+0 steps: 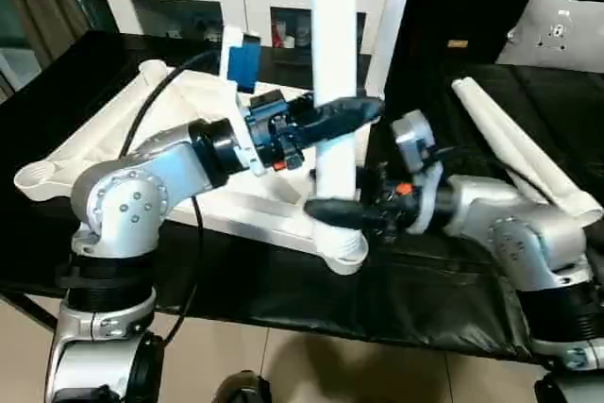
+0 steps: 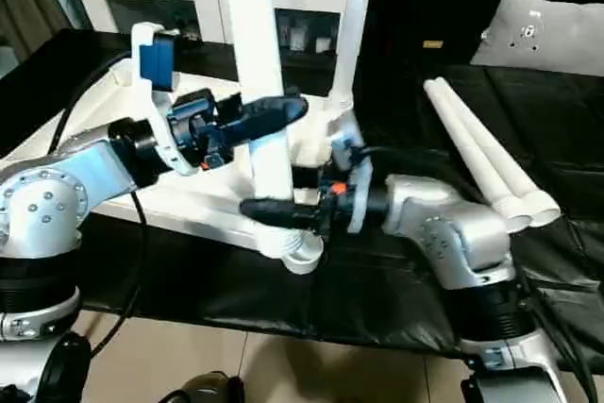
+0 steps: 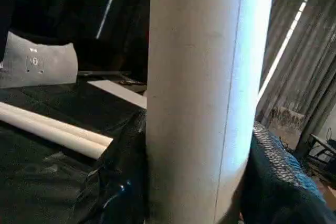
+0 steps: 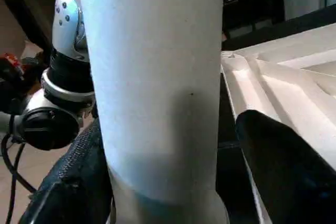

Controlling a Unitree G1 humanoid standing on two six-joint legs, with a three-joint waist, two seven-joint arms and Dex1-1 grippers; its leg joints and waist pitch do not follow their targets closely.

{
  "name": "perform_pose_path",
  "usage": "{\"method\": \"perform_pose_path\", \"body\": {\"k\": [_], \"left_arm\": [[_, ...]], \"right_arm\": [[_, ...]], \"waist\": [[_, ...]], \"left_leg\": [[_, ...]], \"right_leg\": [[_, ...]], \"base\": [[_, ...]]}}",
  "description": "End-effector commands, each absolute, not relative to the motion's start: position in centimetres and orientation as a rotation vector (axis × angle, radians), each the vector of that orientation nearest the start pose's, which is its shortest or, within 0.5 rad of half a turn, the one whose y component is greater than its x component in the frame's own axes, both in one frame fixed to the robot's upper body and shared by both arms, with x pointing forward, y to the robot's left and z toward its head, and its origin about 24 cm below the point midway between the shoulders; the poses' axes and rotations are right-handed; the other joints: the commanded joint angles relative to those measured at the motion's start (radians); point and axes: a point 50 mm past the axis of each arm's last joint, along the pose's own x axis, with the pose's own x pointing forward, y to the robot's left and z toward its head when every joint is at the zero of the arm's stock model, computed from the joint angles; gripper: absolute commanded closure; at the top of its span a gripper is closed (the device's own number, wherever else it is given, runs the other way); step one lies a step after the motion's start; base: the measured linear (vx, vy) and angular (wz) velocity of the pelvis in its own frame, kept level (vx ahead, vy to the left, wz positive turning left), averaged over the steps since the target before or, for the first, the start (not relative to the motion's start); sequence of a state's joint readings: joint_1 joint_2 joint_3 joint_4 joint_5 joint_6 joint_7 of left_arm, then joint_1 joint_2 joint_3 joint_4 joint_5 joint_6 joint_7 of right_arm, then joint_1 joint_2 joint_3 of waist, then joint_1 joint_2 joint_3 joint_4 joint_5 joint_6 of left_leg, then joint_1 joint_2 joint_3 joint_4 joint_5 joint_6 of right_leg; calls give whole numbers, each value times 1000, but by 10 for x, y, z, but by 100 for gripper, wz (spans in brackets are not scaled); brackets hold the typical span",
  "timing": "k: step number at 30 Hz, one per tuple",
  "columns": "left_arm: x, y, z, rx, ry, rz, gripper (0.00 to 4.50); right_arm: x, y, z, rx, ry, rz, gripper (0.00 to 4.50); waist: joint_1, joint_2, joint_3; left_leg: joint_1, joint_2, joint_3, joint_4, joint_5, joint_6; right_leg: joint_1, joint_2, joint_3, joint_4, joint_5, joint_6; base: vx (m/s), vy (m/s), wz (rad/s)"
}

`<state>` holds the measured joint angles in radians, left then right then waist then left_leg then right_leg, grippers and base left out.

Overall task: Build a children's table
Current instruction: Pick table leg

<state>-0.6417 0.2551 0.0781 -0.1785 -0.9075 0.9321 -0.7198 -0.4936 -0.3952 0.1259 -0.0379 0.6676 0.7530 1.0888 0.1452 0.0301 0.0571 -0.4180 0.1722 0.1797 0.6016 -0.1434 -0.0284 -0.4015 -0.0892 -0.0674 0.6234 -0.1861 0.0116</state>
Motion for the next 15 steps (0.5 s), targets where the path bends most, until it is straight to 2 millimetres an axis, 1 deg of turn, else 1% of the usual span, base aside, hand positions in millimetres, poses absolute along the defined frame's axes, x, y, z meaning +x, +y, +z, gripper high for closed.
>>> {"method": "perform_pose_path", "body": {"k": [1,2,3,4,6,7,8,9,10,12,14,15], "left_arm": [[283,90,217,-407,-11,-1376,264],[284,90,216,-403,-10,-1371,264],[285,90,216,-400,-7,-1362,264],[286,90,215,-396,-4,-1355,264],[286,90,214,-395,-2,-1347,264],[288,92,214,-399,-6,-1333,264],[288,92,214,-400,-6,-1331,264],[289,92,214,-402,-7,-1326,264],[289,93,214,-404,-9,-1325,264],[289,93,215,-407,-12,-1321,264],[289,93,215,-410,-12,-1320,264],[289,93,214,-409,-11,-1319,264]], "right_arm": [[280,-108,142,264,233,1470,132],[280,-108,141,264,235,1471,132],[280,-107,141,264,236,1471,142],[280,-107,140,263,238,1469,142],[280,-107,139,259,240,1466,171],[279,-106,137,257,243,1461,171],[279,-106,137,257,243,1460,183],[279,-105,136,256,244,1458,183],[279,-105,136,255,245,1457,208],[278,-104,134,252,247,1452,216],[278,-103,134,251,247,1445,238],[279,-103,133,252,246,1440,238]], "waist": [[2,-14,-76],[3,-14,-76],[3,-12,-76],[2,-14,-75],[2,-16,-75],[3,-14,-75],[3,-14,-75],[3,-16,-75],[3,-16,-76],[3,-16,-76],[3,-16,-76],[2,-16,-77]], "left_leg": [[38,51,-21,-73,-262,-34],[38,51,-21,-73,-264,-35],[39,51,-22,-73,-269,-39],[38,51,-22,-74,-270,-40],[38,50,-22,-74,-272,-40],[37,51,-22,-74,-269,-41],[37,51,-22,-74,-269,-43],[38,50,-22,-74,-270,-43],[37,50,-22,-73,-265,-43],[37,50,-22,-73,-264,-42],[37,50,-22,-73,-262,-42],[37,50,-22,-73,-261,-41]], "right_leg": [[37,-60,43,-76,-275,-158],[37,-60,43,-77,-276,-157],[36,-61,43,-77,-280,-156],[37,-60,43,-77,-280,-154],[37,-61,43,-77,-286,-152],[38,-62,43,-77,-287,-152],[37,-61,43,-77,-284,-152],[36,-61,43,-76,-283,-153],[37,-61,44,-75,-278,-154],[37,-62,44,-75,-279,-155],[37,-61,43,-74,-274,-155],[37,-61,43,-74,-272,-157]], "base": [[0,0,0],[0,0,0],[0,0,0],[0,0,0],[0,0,0],[0,0,0],[0,0,0],[0,0,0],[0,0,0],[0,0,0],[0,0,0],[0,0,0]]}}
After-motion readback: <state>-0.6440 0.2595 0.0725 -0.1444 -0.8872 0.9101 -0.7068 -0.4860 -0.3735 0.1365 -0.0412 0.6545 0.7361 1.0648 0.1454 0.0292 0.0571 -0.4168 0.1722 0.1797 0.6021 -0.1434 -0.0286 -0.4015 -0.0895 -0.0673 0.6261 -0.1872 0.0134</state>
